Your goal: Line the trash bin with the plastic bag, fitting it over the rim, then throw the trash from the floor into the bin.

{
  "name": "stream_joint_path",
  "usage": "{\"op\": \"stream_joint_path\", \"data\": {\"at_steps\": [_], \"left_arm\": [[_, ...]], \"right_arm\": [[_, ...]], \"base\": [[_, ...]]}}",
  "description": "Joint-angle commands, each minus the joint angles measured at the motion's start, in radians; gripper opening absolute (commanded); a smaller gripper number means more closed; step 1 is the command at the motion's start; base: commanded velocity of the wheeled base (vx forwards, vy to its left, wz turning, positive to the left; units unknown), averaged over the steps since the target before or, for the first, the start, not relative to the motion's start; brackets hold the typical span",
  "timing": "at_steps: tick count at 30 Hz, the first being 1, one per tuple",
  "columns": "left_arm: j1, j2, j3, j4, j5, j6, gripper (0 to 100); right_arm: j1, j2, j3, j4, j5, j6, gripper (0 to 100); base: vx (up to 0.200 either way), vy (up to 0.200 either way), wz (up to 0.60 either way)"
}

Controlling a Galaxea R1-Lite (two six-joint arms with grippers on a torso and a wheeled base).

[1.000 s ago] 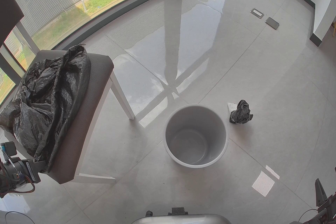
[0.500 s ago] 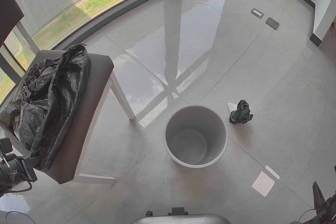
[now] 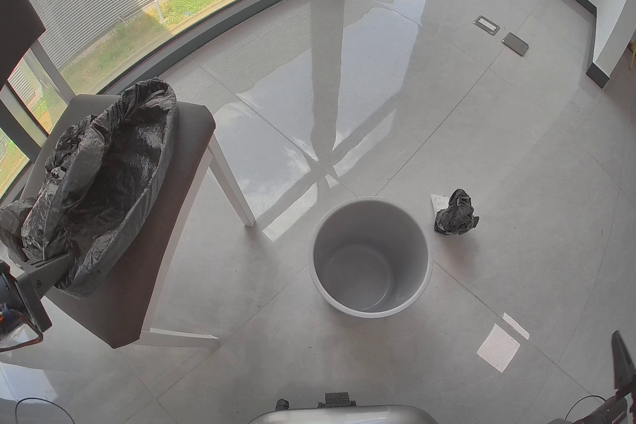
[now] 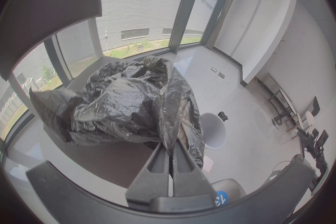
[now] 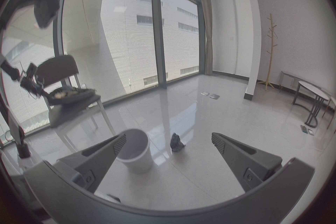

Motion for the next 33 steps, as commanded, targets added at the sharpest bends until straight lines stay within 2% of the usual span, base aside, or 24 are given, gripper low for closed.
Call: {"op": "stream_joint_path", "data": {"at_steps": [1, 4, 6, 8, 13, 16, 17, 22, 24, 30, 33], "left_arm": [[-0.136, 0.025, -0.091, -0.043, -0.028, 0.055, 0], [-0.193, 0.057, -0.133, -0.05, -0.031, 0.14, 0], [-0.229, 0.086, -0.182, -0.05, -0.029, 0.163, 0], [-0.275, 0.122, -0.251, -0.049, -0.028, 0.165, 0], [-0.39, 0.228, -0.409, -0.044, -0.032, 0.166, 0], [-0.43, 0.261, -0.44, -0.043, -0.043, 0.176, 0], [-0.466, 0.298, -0.473, -0.043, -0.066, 0.196, 0], [-0.516, 0.353, -0.558, -0.038, -0.129, 0.239, 0], [-0.535, 0.372, -0.595, -0.029, -0.157, 0.24, 0], [-0.613, 0.386, -0.664, 0.032, -0.236, 0.249, 0], [-0.633, 0.386, -0.682, 0.032, -0.295, 0.272, 0]], "right_arm": [[-0.014, 0.306, -0.172, -0.011, 0.084, -0.004, 100], [0.008, 0.455, -0.184, -0.119, 0.14, -0.027, 100], [0.009, 0.562, -0.206, -0.189, 0.168, -0.029, 100], [0.006, 0.677, -0.235, -0.248, 0.168, -0.033, 100], [0.028, 0.86, -0.322, -0.29, 0.194, -0.053, 100], [0.055, 0.904, -0.352, -0.29, 0.208, -0.05, 100], [0.081, 0.951, -0.376, -0.29, 0.222, -0.044, 100], [0.111, 1.024, -0.401, -0.294, 0.226, -0.041, 100], [0.112, 1.053, -0.402, -0.297, 0.229, -0.039, 100], [0.111, 1.095, -0.413, -0.298, 0.297, -0.038, 100], [0.111, 1.116, -0.425, -0.298, 0.303, -0.035, 100]], "base": [[0.0, 0.0, 0.0], [0.0, 0.0, 0.0], [0.0, 0.0, 0.0], [0.0, 0.0, 0.0], [0.0, 0.0, 0.0], [0.0, 0.0, 0.0], [0.0, 0.0, 0.0], [0.0, 0.0, 0.0], [0.0, 0.0, 0.0], [0.0, 0.0, 0.0], [0.0, 0.0, 0.0]]}}
